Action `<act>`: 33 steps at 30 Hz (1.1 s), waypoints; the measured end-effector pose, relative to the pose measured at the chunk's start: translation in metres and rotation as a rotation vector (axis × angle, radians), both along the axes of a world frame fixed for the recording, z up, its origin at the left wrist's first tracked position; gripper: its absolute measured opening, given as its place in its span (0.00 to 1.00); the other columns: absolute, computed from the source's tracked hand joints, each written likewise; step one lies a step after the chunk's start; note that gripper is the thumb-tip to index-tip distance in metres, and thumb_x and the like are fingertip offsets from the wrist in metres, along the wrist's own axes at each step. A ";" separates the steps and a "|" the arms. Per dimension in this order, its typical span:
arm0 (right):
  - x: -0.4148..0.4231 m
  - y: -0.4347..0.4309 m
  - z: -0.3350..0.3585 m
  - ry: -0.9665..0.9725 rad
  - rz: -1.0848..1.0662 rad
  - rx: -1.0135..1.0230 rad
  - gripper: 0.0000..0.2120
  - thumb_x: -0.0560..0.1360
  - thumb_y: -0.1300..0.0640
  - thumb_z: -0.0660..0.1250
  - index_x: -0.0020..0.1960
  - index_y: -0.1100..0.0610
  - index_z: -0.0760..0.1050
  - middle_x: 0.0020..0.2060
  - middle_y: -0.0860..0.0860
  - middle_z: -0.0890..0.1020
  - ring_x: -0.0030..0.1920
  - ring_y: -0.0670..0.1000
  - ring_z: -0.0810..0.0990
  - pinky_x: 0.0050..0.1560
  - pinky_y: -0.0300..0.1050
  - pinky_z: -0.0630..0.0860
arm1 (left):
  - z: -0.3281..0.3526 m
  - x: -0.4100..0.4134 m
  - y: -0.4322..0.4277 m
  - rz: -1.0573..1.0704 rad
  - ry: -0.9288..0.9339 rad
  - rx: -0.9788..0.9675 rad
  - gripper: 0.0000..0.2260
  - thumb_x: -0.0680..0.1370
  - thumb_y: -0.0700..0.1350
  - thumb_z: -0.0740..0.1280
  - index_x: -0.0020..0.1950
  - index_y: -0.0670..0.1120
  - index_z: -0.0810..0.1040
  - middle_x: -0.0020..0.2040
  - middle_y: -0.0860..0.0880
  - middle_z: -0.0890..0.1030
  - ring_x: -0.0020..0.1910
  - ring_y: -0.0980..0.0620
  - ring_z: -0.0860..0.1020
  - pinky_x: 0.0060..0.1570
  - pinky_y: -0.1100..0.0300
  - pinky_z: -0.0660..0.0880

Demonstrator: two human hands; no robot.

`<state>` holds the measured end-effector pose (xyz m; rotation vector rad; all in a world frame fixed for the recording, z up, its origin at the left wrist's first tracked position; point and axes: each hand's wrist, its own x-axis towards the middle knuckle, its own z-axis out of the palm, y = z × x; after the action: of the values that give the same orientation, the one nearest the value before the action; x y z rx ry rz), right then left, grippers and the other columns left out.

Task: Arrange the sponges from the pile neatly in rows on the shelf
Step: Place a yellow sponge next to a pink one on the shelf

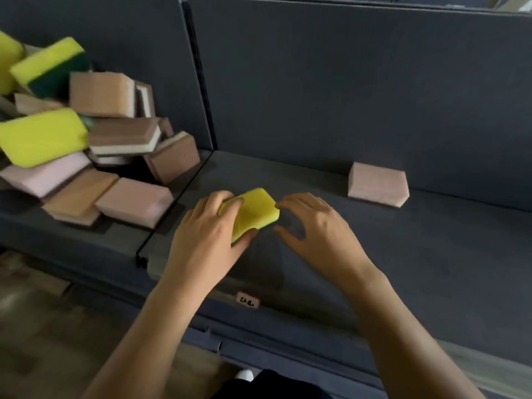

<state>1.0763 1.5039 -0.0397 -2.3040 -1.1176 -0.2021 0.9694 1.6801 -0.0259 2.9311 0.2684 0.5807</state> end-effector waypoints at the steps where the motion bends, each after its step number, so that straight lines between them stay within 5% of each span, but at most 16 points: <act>1: -0.002 0.004 0.001 0.001 -0.010 0.004 0.18 0.74 0.51 0.70 0.62 0.53 0.77 0.58 0.50 0.79 0.57 0.54 0.78 0.56 0.54 0.77 | -0.002 -0.001 0.005 -0.002 0.009 -0.012 0.23 0.71 0.53 0.72 0.62 0.45 0.76 0.59 0.47 0.76 0.54 0.42 0.77 0.46 0.48 0.76; 11: -0.002 0.015 0.003 0.034 -0.081 -0.026 0.18 0.74 0.52 0.71 0.63 0.52 0.76 0.59 0.48 0.78 0.59 0.52 0.77 0.56 0.51 0.77 | -0.010 0.015 0.032 -0.107 0.085 -0.138 0.21 0.71 0.56 0.72 0.58 0.45 0.77 0.56 0.48 0.76 0.51 0.45 0.78 0.38 0.52 0.77; 21: 0.002 0.024 0.009 0.073 -0.006 -0.107 0.34 0.70 0.46 0.76 0.72 0.52 0.69 0.70 0.50 0.71 0.69 0.53 0.70 0.64 0.55 0.73 | -0.007 0.025 0.043 -0.332 0.093 -0.264 0.25 0.70 0.54 0.74 0.63 0.48 0.75 0.62 0.52 0.73 0.57 0.49 0.76 0.47 0.52 0.78; 25: 0.000 0.024 0.010 0.102 -0.020 -0.087 0.31 0.71 0.48 0.75 0.71 0.51 0.70 0.68 0.48 0.73 0.67 0.50 0.72 0.61 0.47 0.73 | -0.007 0.029 0.046 -0.369 0.094 -0.291 0.26 0.70 0.53 0.74 0.65 0.48 0.74 0.64 0.52 0.72 0.58 0.49 0.76 0.51 0.51 0.78; 33: -0.001 0.012 0.014 0.073 -0.082 -0.086 0.28 0.70 0.50 0.74 0.68 0.50 0.71 0.64 0.46 0.73 0.62 0.49 0.73 0.52 0.52 0.78 | -0.008 0.038 0.048 -0.456 0.097 -0.306 0.31 0.69 0.60 0.70 0.69 0.48 0.71 0.67 0.51 0.71 0.63 0.50 0.73 0.54 0.54 0.77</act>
<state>1.0755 1.5158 -0.0258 -2.4151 -1.0149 -0.1024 1.0076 1.7284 -0.0337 2.5959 -0.2748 0.2974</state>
